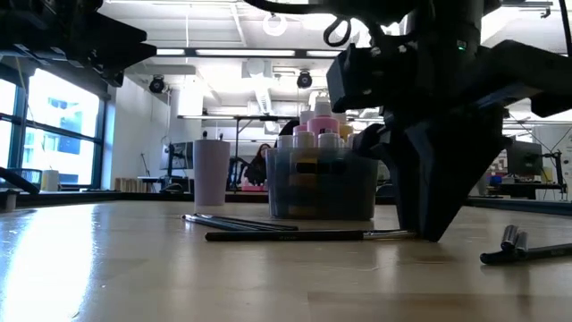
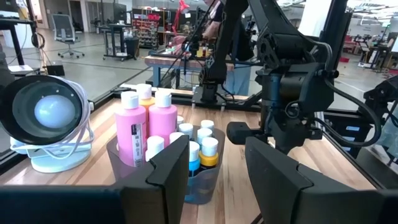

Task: Pick & Place Paint Supplies
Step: Put the silver paint brush into the violet cup

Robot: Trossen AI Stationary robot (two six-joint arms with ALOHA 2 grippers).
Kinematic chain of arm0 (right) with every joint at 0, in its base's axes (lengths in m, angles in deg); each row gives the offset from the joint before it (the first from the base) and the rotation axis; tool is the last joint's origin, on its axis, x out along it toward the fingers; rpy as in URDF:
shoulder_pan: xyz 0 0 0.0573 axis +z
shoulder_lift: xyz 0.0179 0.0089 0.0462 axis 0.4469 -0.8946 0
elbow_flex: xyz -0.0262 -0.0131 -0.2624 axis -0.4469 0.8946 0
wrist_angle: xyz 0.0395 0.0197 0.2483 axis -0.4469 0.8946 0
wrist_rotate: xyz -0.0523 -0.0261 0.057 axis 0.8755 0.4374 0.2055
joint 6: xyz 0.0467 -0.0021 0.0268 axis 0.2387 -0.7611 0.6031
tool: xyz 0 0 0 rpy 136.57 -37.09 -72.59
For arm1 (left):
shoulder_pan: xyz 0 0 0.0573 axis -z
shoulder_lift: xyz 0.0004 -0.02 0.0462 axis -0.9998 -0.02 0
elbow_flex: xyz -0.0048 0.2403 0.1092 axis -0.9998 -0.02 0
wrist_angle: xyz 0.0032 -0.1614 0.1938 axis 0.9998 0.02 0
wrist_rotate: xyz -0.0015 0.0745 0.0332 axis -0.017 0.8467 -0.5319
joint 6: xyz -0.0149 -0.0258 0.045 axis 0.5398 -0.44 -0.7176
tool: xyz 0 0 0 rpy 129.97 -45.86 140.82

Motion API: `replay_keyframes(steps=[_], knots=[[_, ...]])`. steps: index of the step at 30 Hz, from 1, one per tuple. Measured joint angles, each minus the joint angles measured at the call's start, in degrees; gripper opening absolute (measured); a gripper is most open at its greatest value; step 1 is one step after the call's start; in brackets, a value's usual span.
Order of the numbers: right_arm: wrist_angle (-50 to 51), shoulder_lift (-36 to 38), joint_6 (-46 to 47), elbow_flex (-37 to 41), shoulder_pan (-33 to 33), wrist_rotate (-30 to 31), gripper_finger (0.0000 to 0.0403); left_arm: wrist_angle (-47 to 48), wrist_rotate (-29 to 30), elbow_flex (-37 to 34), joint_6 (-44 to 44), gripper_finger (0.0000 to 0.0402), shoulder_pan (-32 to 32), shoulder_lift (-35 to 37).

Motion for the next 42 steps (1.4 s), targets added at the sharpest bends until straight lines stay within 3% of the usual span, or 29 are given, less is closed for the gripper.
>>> replay_keyframes(steps=[5, 13, 18, 26, 35, 42], knots=[[0.11, -0.39, -0.04, -0.04, 0.03, 0.65, 0.0091, 0.02, -0.02, 0.00, 0.00, 0.0154, 0.00, 0.00], [0.22, -0.50, -0.05, 0.00, 0.07, 0.25, 0.0009, 0.01, -0.01, 0.00, 0.00, 0.0154, 0.01, 0.00], [1.41, -0.31, -0.05, 0.03, 0.04, -0.37, 0.0003, 0.02, -0.02, 0.00, 0.32, 0.0154, 0.00, 0.00], [4.43, 4.08, 0.16, 0.39, 1.31, 6.13, 0.0003, 0.12, -0.93, 0.00, 0.44, 0.0154, 0.00, 0.00], [6.56, 12.63, 0.45, 0.31, 3.38, 11.32, 0.0003, 0.46, -9.12, 0.00, 0.42, 0.0154, 0.00, 0.00], [6.65, 18.89, -0.15, 0.22, 6.11, 22.63, 0.0003, -2.03, -10.91, 0.00, 0.78, 0.0154, 0.02, 0.01]])
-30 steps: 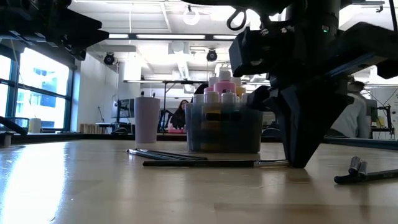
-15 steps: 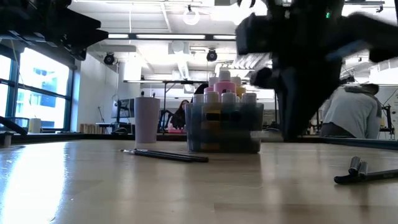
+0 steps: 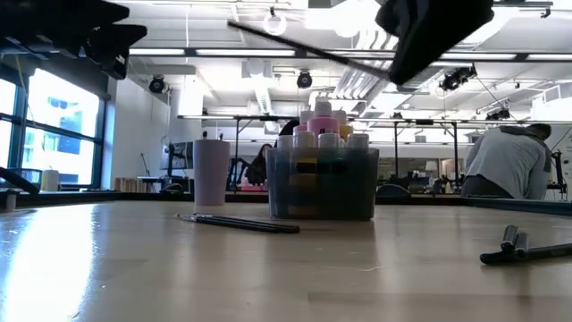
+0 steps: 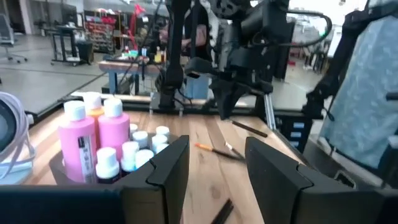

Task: Pick & Place Paint Supplies
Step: Put the silver paint brush into the violet cup

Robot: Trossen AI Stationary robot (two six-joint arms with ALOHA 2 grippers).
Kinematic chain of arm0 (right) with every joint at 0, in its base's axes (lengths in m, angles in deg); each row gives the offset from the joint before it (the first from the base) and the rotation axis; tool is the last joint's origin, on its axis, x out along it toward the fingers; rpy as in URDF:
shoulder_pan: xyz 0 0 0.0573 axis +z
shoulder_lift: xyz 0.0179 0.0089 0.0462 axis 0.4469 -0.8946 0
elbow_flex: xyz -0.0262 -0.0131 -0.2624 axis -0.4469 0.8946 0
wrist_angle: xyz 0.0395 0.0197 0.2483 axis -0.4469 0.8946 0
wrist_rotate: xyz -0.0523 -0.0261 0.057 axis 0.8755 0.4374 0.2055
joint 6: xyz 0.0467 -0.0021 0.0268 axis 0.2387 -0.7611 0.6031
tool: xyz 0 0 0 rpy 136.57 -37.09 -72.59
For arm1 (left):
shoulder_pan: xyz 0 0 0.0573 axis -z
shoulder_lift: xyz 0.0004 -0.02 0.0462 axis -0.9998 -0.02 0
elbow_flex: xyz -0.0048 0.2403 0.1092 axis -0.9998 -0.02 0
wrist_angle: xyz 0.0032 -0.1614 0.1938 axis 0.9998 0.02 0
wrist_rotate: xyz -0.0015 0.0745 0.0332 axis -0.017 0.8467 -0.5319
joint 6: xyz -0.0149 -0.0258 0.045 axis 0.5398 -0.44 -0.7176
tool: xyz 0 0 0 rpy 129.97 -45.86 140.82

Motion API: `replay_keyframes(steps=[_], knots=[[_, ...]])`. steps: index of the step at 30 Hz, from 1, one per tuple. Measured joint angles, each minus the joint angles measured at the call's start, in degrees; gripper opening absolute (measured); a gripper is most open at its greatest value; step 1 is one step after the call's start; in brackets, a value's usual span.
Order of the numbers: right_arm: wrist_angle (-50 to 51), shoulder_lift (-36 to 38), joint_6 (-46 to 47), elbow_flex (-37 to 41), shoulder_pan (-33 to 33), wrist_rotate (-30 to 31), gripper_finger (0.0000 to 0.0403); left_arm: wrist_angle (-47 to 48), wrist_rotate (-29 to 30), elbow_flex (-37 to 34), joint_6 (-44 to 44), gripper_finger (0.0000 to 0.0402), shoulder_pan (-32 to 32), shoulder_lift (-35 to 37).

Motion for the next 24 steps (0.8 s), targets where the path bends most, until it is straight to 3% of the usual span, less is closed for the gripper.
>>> replay_keyframes(steps=[8, 16, 24], knots=[[0.06, 2.04, -2.04, 0.00, 1.07, 8.92, 0.0003, -3.49, 3.14, 0.00, 2.66, 0.0154, -0.02, -0.01], [-3.79, 2.05, -8.16, 0.00, 1.07, 15.84, 0.0003, -3.92, 0.89, 0.00, 1.04, 0.0154, -0.01, -0.01], [-12.36, 1.45, -23.72, -0.09, 1.07, 28.97, 0.0003, -7.12, 5.31, 0.02, 20.15, 0.0154, -0.02, -3.74]])
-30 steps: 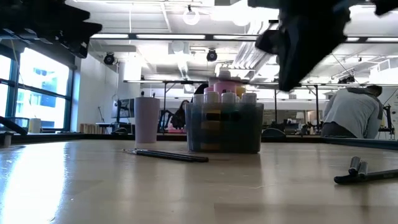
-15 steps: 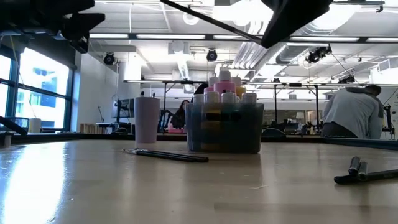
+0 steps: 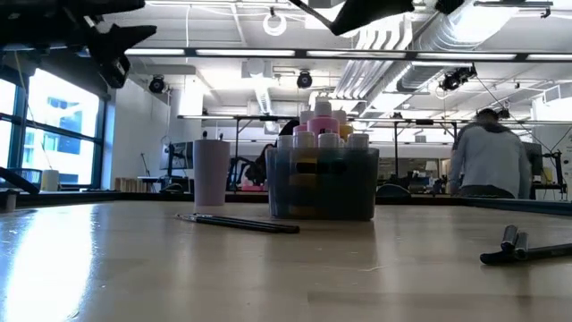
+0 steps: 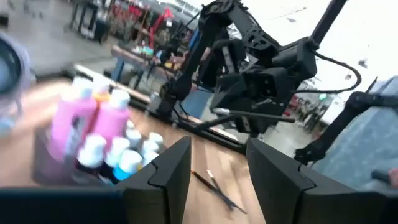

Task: Pick & Place Paint Supplies
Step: Put the silver paint brush into the violet cup

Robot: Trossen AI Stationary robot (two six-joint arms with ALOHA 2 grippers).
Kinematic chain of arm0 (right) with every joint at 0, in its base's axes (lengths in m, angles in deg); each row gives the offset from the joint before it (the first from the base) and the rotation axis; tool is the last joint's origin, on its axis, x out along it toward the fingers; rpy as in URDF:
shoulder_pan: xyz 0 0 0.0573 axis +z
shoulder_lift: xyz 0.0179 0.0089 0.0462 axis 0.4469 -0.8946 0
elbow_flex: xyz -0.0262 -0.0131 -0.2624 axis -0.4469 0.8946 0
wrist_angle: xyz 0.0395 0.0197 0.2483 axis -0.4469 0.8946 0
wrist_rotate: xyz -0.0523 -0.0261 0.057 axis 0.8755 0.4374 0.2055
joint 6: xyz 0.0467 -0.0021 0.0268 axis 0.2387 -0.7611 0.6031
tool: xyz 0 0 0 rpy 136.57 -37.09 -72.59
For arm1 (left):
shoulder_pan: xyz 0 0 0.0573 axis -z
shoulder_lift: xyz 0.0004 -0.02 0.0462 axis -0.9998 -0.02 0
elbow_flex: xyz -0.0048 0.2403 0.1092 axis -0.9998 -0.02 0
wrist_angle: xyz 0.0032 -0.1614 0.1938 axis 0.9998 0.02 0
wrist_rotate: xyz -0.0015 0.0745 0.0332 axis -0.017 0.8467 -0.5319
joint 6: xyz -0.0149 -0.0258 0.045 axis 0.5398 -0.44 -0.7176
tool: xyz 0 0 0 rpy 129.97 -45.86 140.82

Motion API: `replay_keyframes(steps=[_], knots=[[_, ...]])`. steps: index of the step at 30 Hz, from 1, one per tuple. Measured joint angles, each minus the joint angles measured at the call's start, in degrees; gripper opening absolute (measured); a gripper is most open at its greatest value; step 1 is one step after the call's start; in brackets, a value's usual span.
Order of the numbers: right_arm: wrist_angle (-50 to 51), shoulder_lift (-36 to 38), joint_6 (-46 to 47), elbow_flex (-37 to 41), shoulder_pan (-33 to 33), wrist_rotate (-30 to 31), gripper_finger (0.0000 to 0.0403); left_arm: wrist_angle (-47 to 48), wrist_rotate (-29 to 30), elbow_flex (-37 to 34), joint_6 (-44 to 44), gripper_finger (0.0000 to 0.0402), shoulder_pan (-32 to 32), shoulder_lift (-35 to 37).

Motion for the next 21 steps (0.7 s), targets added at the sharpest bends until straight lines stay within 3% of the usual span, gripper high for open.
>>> replay_keyframes(steps=[4, 11, 16, 21], knots=[[-3.15, -1.45, -4.27, -0.02, -0.28, 2.41, 0.0003, -2.56, 0.43, 0.00, 7.39, 0.0154, 0.00, -4.10], [-4.83, -6.20, -10.47, -0.02, 0.18, 9.87, 0.0003, -14.85, 0.85, 0.04, 15.38, 0.0154, 0.01, -12.83], [-10.10, -10.20, -18.88, -0.02, 0.72, 14.94, 0.0003, -16.30, 0.19, 0.04, 24.89, 0.0154, 0.02, -18.45], [-18.07, -12.64, -29.71, -0.02, 1.15, 16.66, 0.0003, -16.59, -5.30, 0.34, 34.10, 0.0154, 0.02, -25.51]])
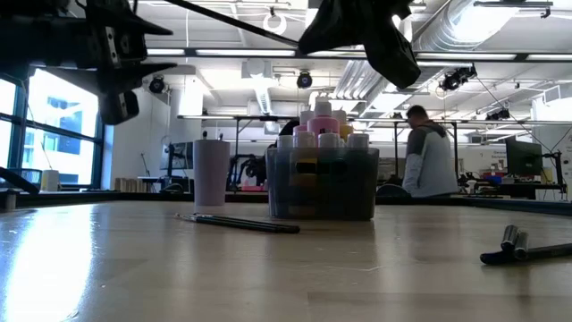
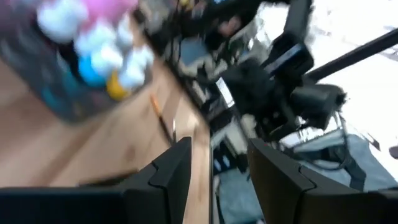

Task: Pick & Place Paint Supplies
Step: Put the silver paint brush into the violet cup

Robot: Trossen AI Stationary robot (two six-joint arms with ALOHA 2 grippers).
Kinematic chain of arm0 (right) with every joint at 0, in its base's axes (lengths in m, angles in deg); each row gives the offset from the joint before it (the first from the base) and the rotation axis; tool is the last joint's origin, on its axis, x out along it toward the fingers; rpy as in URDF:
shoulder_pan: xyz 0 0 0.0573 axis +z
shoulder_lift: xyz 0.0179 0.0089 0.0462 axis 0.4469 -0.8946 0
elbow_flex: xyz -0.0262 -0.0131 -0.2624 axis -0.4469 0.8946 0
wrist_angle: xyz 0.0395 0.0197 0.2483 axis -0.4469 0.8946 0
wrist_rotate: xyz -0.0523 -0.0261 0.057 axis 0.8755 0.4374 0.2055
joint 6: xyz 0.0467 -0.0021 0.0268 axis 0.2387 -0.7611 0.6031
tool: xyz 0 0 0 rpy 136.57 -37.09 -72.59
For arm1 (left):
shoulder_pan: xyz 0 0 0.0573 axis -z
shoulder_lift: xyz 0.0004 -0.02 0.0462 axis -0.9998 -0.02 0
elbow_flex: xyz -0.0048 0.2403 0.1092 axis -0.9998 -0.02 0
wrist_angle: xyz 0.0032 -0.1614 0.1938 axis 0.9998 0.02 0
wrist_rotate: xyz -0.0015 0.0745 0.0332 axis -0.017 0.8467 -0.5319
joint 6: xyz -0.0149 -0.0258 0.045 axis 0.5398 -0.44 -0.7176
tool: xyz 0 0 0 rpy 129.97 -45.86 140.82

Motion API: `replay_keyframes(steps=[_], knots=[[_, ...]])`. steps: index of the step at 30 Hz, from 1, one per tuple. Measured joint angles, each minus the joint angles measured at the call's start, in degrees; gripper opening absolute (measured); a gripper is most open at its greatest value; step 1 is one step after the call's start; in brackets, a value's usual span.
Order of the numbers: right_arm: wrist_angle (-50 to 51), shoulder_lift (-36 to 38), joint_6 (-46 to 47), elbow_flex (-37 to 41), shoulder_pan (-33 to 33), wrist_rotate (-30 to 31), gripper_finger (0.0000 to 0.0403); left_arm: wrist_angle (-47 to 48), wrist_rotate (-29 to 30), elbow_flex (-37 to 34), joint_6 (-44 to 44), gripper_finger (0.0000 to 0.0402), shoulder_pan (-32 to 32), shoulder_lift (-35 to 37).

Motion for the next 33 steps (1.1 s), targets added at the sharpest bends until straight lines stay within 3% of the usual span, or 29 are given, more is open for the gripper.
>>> replay_keyframes(steps=[9, 15, 20, 33], knots=[[-6.64, -0.38, -10.92, 0.00, 0.05, -0.89, 0.0003, -0.03, -11.05, 10.47, 0.43, 0.0154, 0.00, -13.12], [-6.96, -0.38, -12.85, 0.00, 0.60, 0.14, 0.0003, 3.18, -16.19, 18.14, 0.41, 0.0154, 0.00, -20.40], [-7.32, -0.38, -16.05, 0.00, 2.16, 1.56, 0.0003, 11.23, -16.98, 22.28, 0.42, 0.0154, 0.00, -23.83], [-7.04, -0.38, -19.81, 0.00, 3.35, 3.15, 0.0003, 11.02, -19.80, 24.03, 3.93, 0.0154, 0.39, -25.25]])
